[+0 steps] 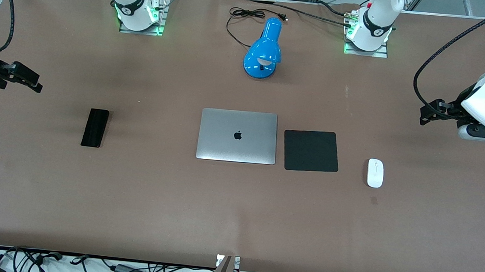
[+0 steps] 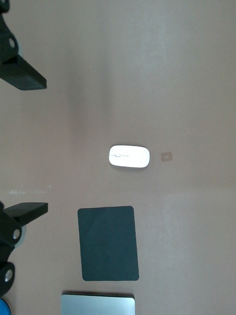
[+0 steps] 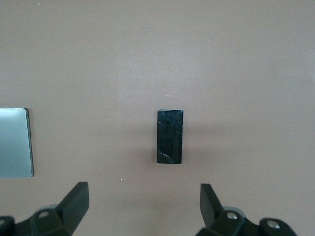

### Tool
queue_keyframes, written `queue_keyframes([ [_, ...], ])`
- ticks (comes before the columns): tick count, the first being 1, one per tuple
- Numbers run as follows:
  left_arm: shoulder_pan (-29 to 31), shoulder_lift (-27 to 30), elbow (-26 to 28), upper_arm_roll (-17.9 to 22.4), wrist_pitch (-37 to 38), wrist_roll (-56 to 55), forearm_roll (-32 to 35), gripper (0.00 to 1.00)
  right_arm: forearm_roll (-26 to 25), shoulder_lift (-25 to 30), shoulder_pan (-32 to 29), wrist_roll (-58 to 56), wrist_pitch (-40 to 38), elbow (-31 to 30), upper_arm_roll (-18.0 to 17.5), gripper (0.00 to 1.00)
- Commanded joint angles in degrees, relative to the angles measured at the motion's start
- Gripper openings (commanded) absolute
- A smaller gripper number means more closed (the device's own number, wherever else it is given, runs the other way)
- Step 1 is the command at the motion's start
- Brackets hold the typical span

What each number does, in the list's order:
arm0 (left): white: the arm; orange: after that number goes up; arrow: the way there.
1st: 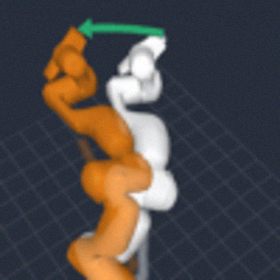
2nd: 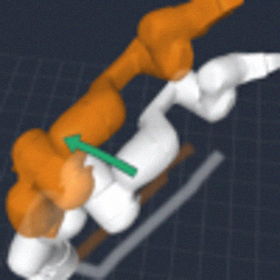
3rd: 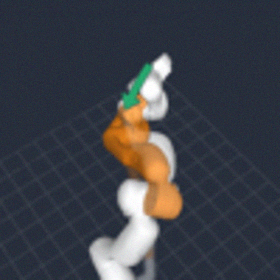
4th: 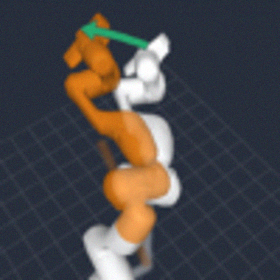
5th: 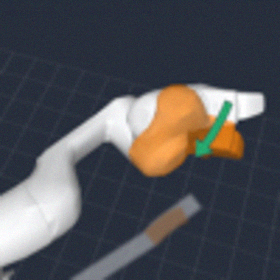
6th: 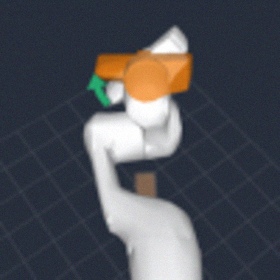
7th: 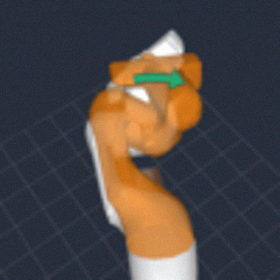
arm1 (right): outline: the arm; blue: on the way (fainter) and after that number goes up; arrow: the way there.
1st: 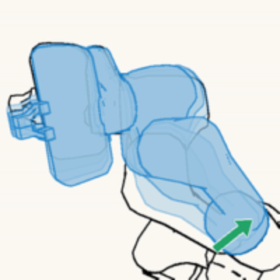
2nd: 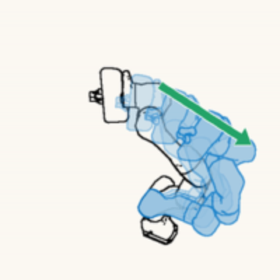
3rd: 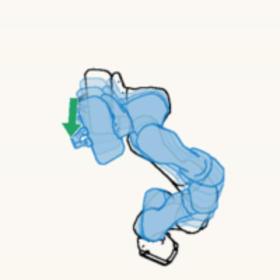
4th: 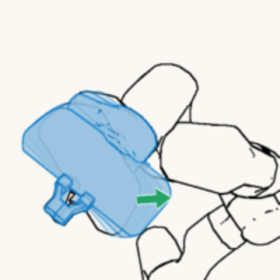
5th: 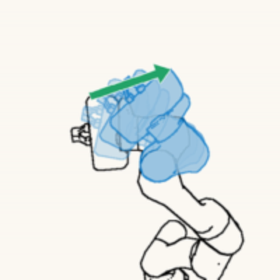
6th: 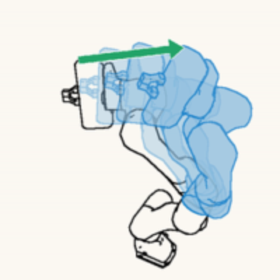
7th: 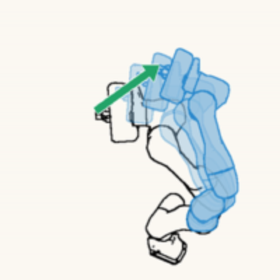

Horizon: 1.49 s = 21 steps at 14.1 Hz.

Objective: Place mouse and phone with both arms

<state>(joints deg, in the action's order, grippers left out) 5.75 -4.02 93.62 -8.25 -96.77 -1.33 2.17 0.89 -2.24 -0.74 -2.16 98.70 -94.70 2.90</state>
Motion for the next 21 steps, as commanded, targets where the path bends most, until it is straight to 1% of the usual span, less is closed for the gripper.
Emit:
queue_keyframes([
  [1, 0.31, 0.5, 0.25, -0.01, -0.43, 0.45, -0.94, 1.0, 0.25, 1.27, -0.84, -0.83, -0.61, -0.84, -0.71, 1.0],
  [4, 0.22, 0.33, 0.16, -0.01, -0.26, 0.45, -0.85, 1.0, 0.25, 1.1, -0.84, -0.74, -0.52, -0.75, -0.71, 1.0],
  [6, 0.14, -1.6, -2.11, -0.01, -0.17, 0.36, -0.85, 1.0, 0.25, 0.84, -0.93, -0.74, -0.26, -0.75, -0.71, 1.0],
  [8, 0.4, -5.63, -4.4, -0.01, -0.26, 0.45, -0.85, 1.0, 0.34, 0.31, -1.01, -0.65, 0.09, -0.75, -0.71, 1.0],
  [9, 0.14, -9.83, -5.89, -0.01, -0.26, 0.45, -0.42, 1.0, 0.34, 0.13, -0.93, -0.74, 0.09, -0.75, -0.71, 1.0],
  [10, 0.48, -11.44, -8.16, -0.01, -0.26, 0.62, -0.59, 1.0, 0.34, -0.22, -1.01, -0.74, 0.0, -0.75, -0.71, 1.0],
  [11, 0.49, -14.41, -9.75, 0.08, -0.26, 0.54, -0.33, 1.0, 0.25, -0.83, -1.1, -0.74, -0.08, -0.75, -0.71, 1.0],
  [13, 0.31, -19.33, -10.82, 0.08, -0.61, 0.54, -0.5, 1.0, -1.06, -3.46, -0.84, -0.66, 0.7, -0.75, -0.62, 1.0],
  [14, 0.31, -21.54, -11.0, 0.08, -0.96, 0.54, -0.67, 1.0, -3.33, -5.39, -0.58, -0.57, 0.62, -0.84, -0.7, 1.0],
  [15, -0.04, -23.47, -10.91, 0.08, -3.48, 0.54, -0.33, 1.0, -4.75, -7.32, -0.05, -0.13, 0.71, -0.93, -0.71, 1.0],
  [17, -0.22, -26.99, -10.3, 0.08, -7.8, 0.54, -0.06, 1.0, -5.2, -10.93, -0.05, 0.05, 2.36, -1.19, -0.62, 1.0],
  [21, 0.31, -33.76, -10.38, 0.08, -9.13, 0.54, 0.11, 1.0, -5.2, -16.47, -0.22, 0.31, 9.74, -4.08, -0.53, 1.0],
])
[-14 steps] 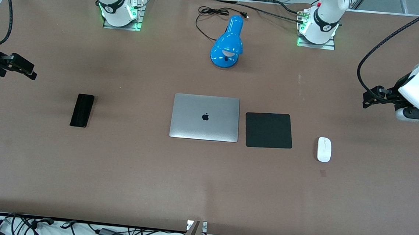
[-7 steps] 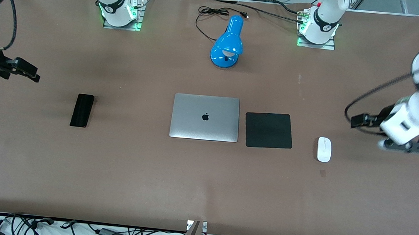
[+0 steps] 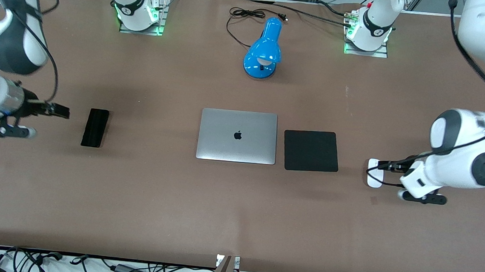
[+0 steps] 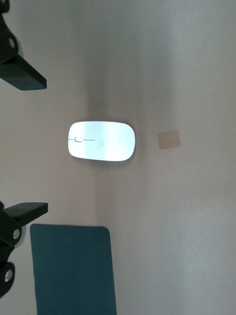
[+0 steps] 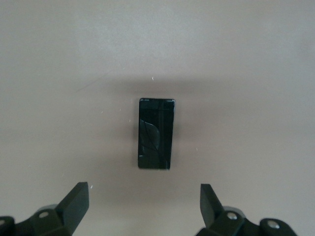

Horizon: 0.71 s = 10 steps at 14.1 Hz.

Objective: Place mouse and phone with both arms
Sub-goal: 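Lower the right gripper onto the phone while the left gripper reaches the mouse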

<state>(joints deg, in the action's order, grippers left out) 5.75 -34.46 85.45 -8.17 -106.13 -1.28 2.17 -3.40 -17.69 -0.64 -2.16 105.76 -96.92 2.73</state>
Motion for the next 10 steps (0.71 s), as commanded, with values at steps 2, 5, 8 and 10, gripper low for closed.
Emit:
queue_keyframes([
  [2, 0.22, -6.13, -2.3, 0.26, -1.17, 0.58, 0.81, 1.0, -0.82, -4.1, -0.59, 3.89, 6.98, -4.49, -0.27, 1.0],
  [5, -0.22, -7.9, -1.43, 0.17, -4.51, 0.75, 4.5, 1.0, -0.9, -7.18, -1.73, 3.57, 15.06, -9.15, -0.1, 1.0],
  [8, -0.13, -8.17, 1.38, 0.17, -9.34, 2.68, 4.51, 1.0, -0.82, -10.51, -2.09, 3.39, 20.96, -11.54, -0.1, 1.0],
  [10, 0.13, -8.08, 3.75, 0.17, -12.59, 4.7, 4.51, 1.0, -0.82, -12.72, -3.05, 3.39, 22.82, -11.63, -0.18, 1.0],
])
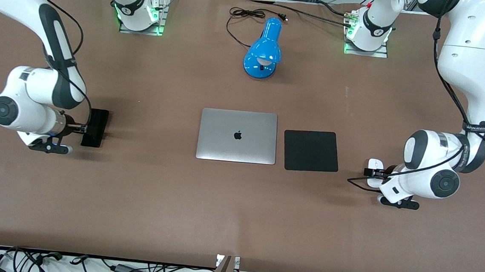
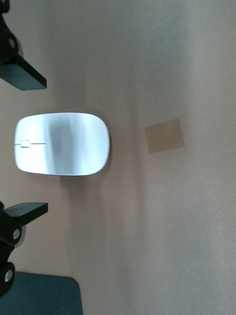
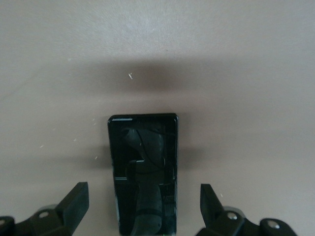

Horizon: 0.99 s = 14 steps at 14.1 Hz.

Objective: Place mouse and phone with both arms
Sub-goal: 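Lower the right gripper onto the phone while the left gripper reaches the mouse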

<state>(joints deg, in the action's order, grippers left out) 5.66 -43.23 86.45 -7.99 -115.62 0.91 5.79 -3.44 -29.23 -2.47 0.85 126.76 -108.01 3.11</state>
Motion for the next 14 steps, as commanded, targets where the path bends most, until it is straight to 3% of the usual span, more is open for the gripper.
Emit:
queue_keyframes([
  [1, 0.31, 0.86, 3.97, -0.01, -4.6, 3.13, 0.89, 1.0, -0.61, -1.79, -1.22, 0.38, 1.91, -0.54, -0.65, 1.0],
  [14, 0.66, 0.95, 5.74, -0.01, -5.67, 6.04, 0.97, 1.0, 0.1, -5.66, -2.19, -3.92, 2.17, -0.62, -0.91, 1.0],
])
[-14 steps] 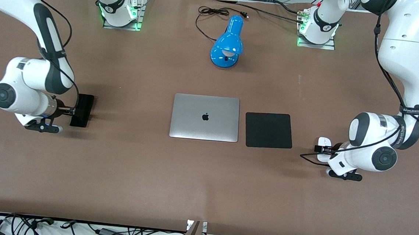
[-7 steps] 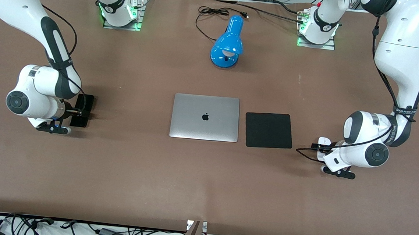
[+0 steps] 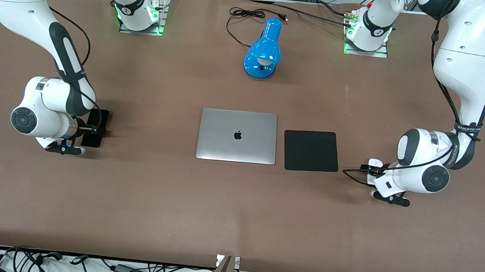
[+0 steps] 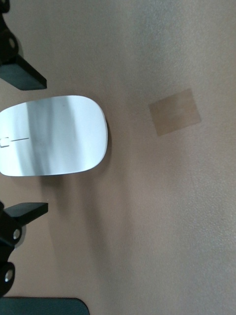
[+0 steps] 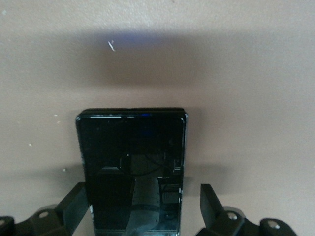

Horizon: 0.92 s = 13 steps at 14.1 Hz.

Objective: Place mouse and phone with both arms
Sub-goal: 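Close the right gripper on the phone while the left gripper grips the mouse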

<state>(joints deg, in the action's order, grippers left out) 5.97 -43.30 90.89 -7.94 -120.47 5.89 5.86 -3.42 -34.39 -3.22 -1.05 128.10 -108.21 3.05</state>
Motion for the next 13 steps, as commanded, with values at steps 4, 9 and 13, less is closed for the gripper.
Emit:
queue_keyframes([
  [4, 0.36, 1.02, 1.66, -0.06, -0.82, 1.05, 0.9, 0.9, 0.26, -0.59, -1.43, -2.2, 0.84, -0.34, -1.29, 1.0],
  [9, 0.18, 1.02, 1.66, -0.06, -0.73, 0.96, 0.9, 0.57, 3.51, -0.59, -1.35, -2.2, 0.92, -0.25, -1.73, 1.0],
  [13, -0.43, 2.16, 0.88, -0.41, 1.02, -0.44, 0.82, 0.43, 3.51, -0.5, -1.35, -2.37, 0.4, -0.34, -1.73, 0.91],
])
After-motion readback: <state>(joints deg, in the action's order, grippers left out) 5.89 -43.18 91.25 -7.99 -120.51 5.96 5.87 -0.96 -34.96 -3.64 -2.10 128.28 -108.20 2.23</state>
